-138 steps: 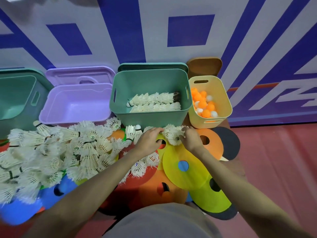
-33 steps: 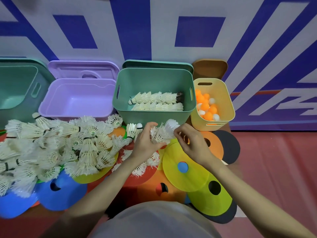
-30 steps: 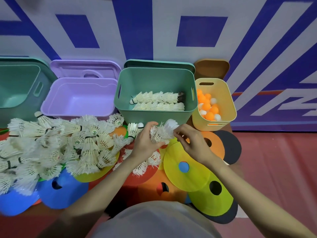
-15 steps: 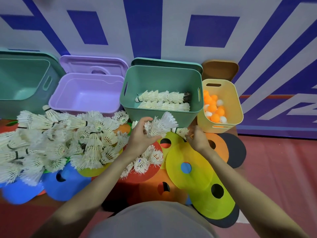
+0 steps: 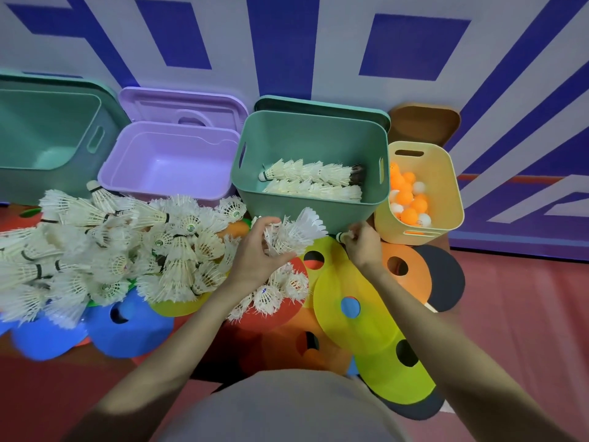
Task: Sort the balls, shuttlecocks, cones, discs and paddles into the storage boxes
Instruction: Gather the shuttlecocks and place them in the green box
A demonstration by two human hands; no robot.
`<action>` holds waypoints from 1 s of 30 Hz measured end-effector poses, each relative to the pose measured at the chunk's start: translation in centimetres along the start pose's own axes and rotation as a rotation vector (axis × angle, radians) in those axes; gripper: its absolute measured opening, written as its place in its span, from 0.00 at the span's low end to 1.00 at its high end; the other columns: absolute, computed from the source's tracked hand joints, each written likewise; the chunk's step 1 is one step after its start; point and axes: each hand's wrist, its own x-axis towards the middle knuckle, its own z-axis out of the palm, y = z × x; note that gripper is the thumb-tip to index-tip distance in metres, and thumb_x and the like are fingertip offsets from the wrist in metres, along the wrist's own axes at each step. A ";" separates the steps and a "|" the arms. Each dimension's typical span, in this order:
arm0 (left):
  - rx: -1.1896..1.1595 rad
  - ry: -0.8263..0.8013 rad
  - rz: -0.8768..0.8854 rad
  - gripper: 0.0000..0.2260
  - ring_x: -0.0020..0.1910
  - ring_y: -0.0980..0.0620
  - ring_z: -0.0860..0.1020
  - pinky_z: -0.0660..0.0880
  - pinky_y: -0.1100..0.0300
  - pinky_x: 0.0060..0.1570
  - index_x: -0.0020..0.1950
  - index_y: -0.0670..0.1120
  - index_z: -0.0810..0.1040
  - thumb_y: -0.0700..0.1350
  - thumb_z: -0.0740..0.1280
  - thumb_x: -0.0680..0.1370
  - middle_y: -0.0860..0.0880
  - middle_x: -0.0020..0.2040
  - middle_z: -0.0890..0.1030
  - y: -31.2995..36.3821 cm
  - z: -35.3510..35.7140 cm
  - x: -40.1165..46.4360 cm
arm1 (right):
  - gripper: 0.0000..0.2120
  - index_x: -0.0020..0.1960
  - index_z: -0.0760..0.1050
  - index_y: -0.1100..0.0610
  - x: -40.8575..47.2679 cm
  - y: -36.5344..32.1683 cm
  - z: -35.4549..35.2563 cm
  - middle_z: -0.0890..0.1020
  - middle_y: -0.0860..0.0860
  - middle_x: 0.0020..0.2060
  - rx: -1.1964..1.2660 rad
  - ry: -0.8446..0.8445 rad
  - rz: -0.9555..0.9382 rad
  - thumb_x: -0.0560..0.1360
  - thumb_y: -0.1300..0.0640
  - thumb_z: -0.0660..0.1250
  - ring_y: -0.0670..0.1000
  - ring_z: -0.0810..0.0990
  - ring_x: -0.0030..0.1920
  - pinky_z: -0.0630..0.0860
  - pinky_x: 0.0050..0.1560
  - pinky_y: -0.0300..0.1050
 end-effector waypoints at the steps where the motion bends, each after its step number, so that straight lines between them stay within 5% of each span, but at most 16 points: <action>1: 0.018 0.005 0.000 0.29 0.54 0.47 0.77 0.76 0.44 0.56 0.64 0.54 0.70 0.49 0.78 0.67 0.51 0.55 0.78 -0.1 -0.1 -0.1 | 0.07 0.51 0.75 0.64 -0.5 -0.3 -0.4 0.81 0.60 0.46 0.020 0.027 -0.023 0.74 0.65 0.63 0.61 0.78 0.47 0.71 0.42 0.47; 3: 0.080 0.022 0.016 0.30 0.48 0.46 0.77 0.76 0.45 0.52 0.65 0.51 0.70 0.48 0.78 0.68 0.50 0.51 0.78 -0.2 -0.2 -0.2 | 0.06 0.50 0.76 0.63 -1.8 -1.0 -1.6 0.81 0.59 0.45 0.077 0.099 -0.077 0.74 0.65 0.64 0.60 0.78 0.44 0.69 0.39 0.45; 6: 0.149 0.048 0.056 0.30 0.58 0.47 0.75 0.73 0.55 0.55 0.67 0.47 0.70 0.45 0.78 0.68 0.48 0.60 0.78 -0.1 -0.3 -0.3 | 0.07 0.51 0.76 0.59 -4.3 -2.2 -3.8 0.81 0.53 0.45 0.216 0.220 -0.241 0.75 0.61 0.64 0.56 0.78 0.46 0.75 0.44 0.50; 9: 0.184 0.031 0.069 0.30 0.62 0.49 0.73 0.65 0.65 0.54 0.68 0.45 0.69 0.44 0.78 0.69 0.48 0.63 0.76 0.1 -0.3 -0.5 | 0.06 0.52 0.76 0.60 -6.6 -3.8 -6.0 0.78 0.49 0.46 0.227 0.315 -0.465 0.76 0.62 0.63 0.52 0.75 0.47 0.72 0.46 0.45; 15: 0.191 0.018 0.110 0.31 0.60 0.49 0.74 0.58 0.78 0.52 0.68 0.43 0.69 0.43 0.78 0.69 0.47 0.61 0.77 0.6 -0.5 -1.3 | 0.05 0.50 0.77 0.61 -8.7 -5.3 -7.0 0.79 0.50 0.43 0.112 0.223 -0.641 0.75 0.66 0.65 0.50 0.73 0.46 0.69 0.45 0.38; 17: 0.174 -0.013 0.110 0.31 0.46 0.60 0.76 0.64 0.75 0.48 0.68 0.44 0.69 0.42 0.78 0.69 0.49 0.49 0.79 0.9 -0.8 -2.0 | 0.05 0.50 0.78 0.59 -9.3 -5.7 -6.4 0.80 0.49 0.43 0.115 0.166 -0.658 0.75 0.65 0.66 0.46 0.72 0.46 0.67 0.46 0.33; 19: 0.135 -0.036 0.115 0.30 0.33 0.61 0.72 0.72 0.66 0.41 0.67 0.46 0.70 0.42 0.78 0.69 0.51 0.37 0.74 0.8 -1.1 -2.6 | 0.05 0.50 0.79 0.57 -9.8 -6.2 -5.6 0.80 0.46 0.44 0.130 0.101 -0.652 0.75 0.63 0.68 0.41 0.70 0.45 0.67 0.46 0.35; 22: 0.120 -0.014 0.126 0.28 0.33 0.53 0.73 0.72 0.64 0.40 0.66 0.48 0.70 0.43 0.78 0.69 0.43 0.42 0.78 0.2 -1.8 -3.4 | 0.09 0.56 0.78 0.56 -10.4 -7.1 -4.4 0.81 0.47 0.46 0.163 0.057 -0.602 0.75 0.61 0.69 0.41 0.72 0.45 0.73 0.45 0.39; 25: 0.079 0.047 0.071 0.27 0.32 0.47 0.73 0.74 0.55 0.39 0.64 0.48 0.71 0.46 0.78 0.69 0.40 0.45 0.79 -0.9 -2.8 -3.9 | 0.17 0.64 0.74 0.57 -11.4 -8.0 -3.8 0.81 0.50 0.52 0.234 0.044 -0.607 0.76 0.61 0.68 0.42 0.75 0.50 0.73 0.48 0.32; 30: 0.021 0.140 0.022 0.25 0.30 0.44 0.71 0.71 0.49 0.33 0.60 0.55 0.70 0.45 0.78 0.69 0.56 0.39 0.72 -2.3 -4.3 -4.5 | 0.14 0.62 0.73 0.59 -12.6 -8.4 -2.6 0.77 0.51 0.53 0.275 0.091 -0.582 0.77 0.65 0.64 0.48 0.77 0.52 0.76 0.46 0.38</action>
